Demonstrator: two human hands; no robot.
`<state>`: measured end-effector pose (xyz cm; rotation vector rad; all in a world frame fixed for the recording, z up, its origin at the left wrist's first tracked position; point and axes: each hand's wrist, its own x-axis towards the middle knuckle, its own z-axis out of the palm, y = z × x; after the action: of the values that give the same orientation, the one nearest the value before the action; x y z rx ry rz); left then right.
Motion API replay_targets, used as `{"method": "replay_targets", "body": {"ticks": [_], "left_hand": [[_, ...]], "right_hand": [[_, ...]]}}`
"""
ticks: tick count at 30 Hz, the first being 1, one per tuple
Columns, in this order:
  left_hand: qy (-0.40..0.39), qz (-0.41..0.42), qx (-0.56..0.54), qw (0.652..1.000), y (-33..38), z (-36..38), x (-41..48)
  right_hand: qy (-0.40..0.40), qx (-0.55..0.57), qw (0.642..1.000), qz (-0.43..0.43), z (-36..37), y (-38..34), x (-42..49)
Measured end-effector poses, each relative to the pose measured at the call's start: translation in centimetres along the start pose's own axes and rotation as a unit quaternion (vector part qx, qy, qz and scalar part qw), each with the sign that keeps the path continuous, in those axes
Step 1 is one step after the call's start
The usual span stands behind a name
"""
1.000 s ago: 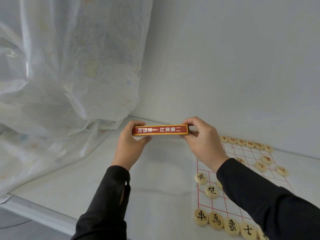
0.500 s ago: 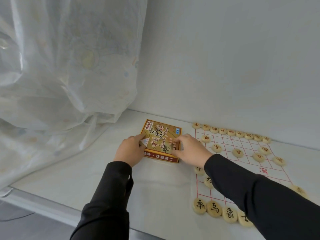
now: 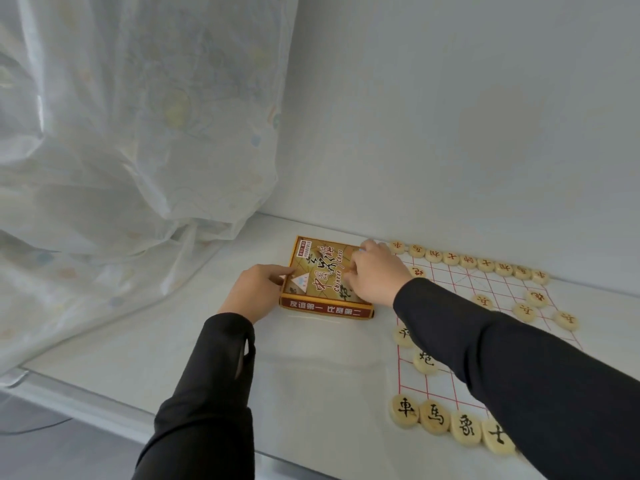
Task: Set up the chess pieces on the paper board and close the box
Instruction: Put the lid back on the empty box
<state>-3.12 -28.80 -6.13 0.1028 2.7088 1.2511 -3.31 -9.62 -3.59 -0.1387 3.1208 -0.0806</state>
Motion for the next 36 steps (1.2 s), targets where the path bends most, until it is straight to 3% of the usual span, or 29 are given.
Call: {"method": "replay_targets", "body": {"ticks": [5,13,21,27,30,34,36], "left_hand": [[0.008,-0.029,-0.071,0.997,0.1,0.1,0.3],[0.038,-0.115,-0.109,0.987,0.9,1.1,0.8],[0.006,-0.145,-0.175,0.974,1.2,1.1,0.4],[-0.004,-0.194,-0.359,0.913,1.1,0.9,-0.1],[-0.014,-0.193,-0.417,0.888,1.3,0.8,-0.4],[-0.070,-0.196,-0.455,0.866,1.4,0.5,-0.5],[-0.094,-0.201,-0.461,0.859,1.3,0.5,-0.6]], "right_hand": [[-0.098,0.160,0.980,0.071,1.3,-0.4,1.2],[-0.090,0.213,0.971,0.061,1.1,-0.6,0.0],[-0.089,0.269,0.958,0.041,0.7,0.1,-1.0],[-0.105,0.303,0.946,0.054,0.1,0.4,-1.7],[-0.079,0.418,0.894,0.139,0.0,0.9,-1.6],[-0.106,0.609,0.738,0.272,-0.8,2.0,-1.5],[-0.128,0.641,0.703,0.280,-1.5,2.7,-1.8]]}}
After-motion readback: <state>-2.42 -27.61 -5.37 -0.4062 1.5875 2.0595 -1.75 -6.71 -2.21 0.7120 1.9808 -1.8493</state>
